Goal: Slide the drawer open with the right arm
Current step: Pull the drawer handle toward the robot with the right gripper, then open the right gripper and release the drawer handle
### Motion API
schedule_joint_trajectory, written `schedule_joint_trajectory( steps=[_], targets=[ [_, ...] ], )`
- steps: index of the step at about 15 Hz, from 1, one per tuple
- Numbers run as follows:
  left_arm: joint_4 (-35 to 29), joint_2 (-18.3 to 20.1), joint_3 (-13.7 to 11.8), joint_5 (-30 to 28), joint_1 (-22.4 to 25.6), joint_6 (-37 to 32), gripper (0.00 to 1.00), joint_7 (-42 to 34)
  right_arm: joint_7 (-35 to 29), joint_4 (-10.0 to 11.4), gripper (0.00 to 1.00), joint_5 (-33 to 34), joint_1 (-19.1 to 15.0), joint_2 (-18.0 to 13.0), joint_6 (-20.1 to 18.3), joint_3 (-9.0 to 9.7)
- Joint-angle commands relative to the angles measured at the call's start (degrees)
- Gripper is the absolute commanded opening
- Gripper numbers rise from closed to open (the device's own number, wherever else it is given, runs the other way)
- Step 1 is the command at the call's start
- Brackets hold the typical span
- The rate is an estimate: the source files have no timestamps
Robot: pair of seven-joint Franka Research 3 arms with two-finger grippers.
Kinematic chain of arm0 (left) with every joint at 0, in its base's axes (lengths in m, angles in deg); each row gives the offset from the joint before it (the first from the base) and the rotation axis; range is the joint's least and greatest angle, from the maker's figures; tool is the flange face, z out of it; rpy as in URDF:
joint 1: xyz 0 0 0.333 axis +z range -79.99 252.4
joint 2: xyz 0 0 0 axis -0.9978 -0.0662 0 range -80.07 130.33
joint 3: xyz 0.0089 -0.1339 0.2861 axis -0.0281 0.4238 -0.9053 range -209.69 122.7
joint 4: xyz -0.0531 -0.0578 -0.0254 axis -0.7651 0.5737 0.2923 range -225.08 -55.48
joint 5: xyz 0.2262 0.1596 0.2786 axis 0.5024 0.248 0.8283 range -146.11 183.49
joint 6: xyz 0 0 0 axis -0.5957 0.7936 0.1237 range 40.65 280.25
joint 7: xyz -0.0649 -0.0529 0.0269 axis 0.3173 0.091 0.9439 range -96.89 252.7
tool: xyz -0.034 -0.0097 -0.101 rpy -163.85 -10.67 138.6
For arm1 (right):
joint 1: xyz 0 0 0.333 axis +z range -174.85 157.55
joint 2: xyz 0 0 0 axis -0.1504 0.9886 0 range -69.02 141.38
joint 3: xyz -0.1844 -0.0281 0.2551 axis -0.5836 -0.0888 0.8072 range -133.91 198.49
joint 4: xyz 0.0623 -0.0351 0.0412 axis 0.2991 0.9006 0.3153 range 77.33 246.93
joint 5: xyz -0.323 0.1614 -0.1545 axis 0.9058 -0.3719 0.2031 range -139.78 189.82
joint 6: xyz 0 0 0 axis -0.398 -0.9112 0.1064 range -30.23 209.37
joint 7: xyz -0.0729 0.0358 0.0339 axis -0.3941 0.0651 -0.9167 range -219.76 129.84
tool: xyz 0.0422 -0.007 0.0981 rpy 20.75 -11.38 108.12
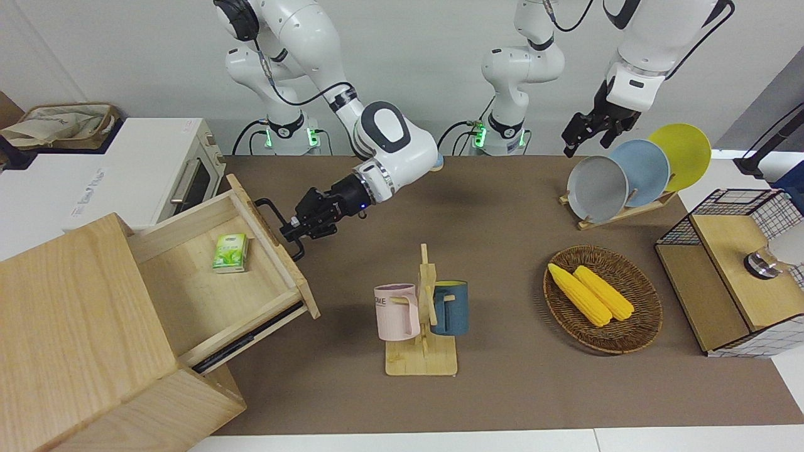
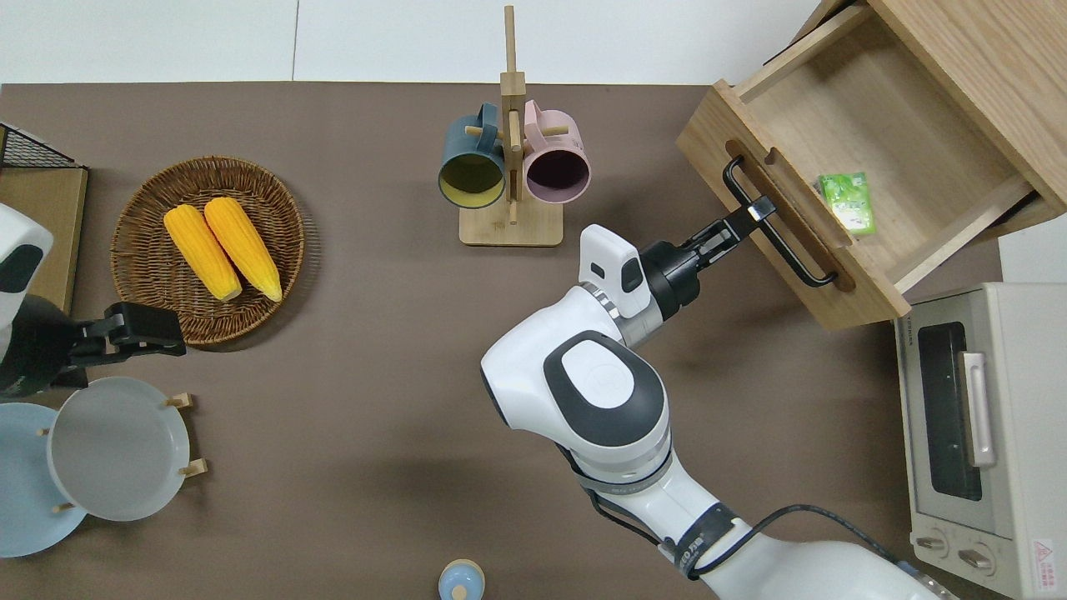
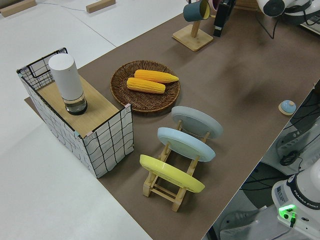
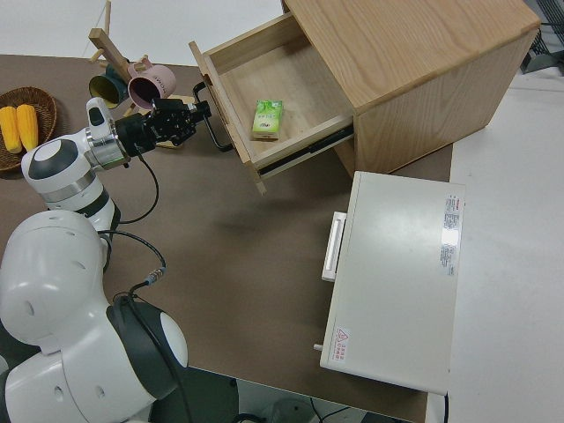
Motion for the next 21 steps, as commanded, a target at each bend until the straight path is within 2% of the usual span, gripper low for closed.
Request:
schedule_joint_trajectory(
  steps=[1,3,5,14,17,21],
  targets=[
    [0.21,0.48,-0.25,-0.05,-0.07,-0.89,0.99,-0.51,1.5,-2.14,0.0,-1.02,0.99,-0.92,-3.91,2.1],
    [0.21,0.48,-0.25,-0.05,0.02,-0.97,0.99,-0.51,1.5,-2.14,0.0,-1.19,1.08,-0.92,-4.97,2.64],
    [0.21,0.48,-0.25,-0.05,-0.07,-0.89,0.99,-0.51,1.5,-2.14,0.002,-1.72,1.43,-0.92,-5.77,4.04],
    [0.21,0.48,-0.25,-0.05,-0.07,-0.97,0.99,-0.51,1.41,-2.58,0.062,-4.18,2.31,-0.92,-8.49,5.19],
    [0.21,0.48,-0.25,-0.05,-0.07,-0.89,0.99,-0.51,1.41,-2.58,0.071,-4.8,2.31,-0.92,-9.37,6.68],
    [0.21,0.48,-0.25,-0.05,-0.07,-0.97,0.99,-0.51,0.97,-2.58,0.19,-4.36,2.22,-0.83,-8.94,6.25]
  ],
)
